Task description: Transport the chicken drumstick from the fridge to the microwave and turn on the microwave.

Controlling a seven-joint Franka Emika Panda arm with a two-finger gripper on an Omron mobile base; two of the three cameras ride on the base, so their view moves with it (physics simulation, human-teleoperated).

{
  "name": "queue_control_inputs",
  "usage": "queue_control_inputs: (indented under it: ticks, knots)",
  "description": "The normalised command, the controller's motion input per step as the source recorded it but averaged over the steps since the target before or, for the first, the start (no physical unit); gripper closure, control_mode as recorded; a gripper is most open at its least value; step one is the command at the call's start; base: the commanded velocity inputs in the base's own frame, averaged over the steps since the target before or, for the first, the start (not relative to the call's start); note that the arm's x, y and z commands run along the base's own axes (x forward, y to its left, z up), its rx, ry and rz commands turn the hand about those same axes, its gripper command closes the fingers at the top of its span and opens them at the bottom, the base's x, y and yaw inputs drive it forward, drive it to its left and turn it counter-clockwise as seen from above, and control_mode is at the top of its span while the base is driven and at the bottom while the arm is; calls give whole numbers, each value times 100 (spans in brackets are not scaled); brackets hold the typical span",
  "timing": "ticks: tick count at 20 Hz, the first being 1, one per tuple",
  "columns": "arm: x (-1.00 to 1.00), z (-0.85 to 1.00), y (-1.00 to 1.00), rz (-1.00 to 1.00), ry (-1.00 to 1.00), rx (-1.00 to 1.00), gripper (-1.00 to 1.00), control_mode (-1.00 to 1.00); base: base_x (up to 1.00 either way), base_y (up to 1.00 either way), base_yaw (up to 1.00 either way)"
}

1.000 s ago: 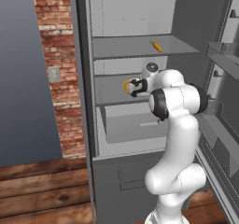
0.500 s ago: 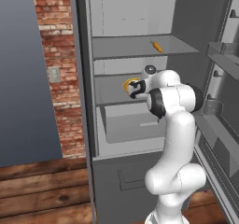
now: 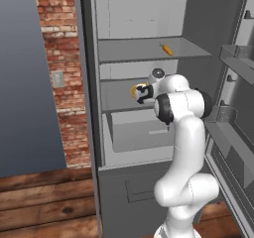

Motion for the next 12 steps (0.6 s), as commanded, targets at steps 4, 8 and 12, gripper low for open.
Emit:
queue_control_inputs:
  ticks: [4, 8, 12]
  knots:
    - [5, -49, 0, 0, 9, 3, 100, -100, 0, 0, 0]
    - [0, -92, 0, 0, 22, 0, 100, -100, 0, 0, 0]
    - [0, -89, 0, 0, 16, 0, 100, -100, 0, 0, 0]
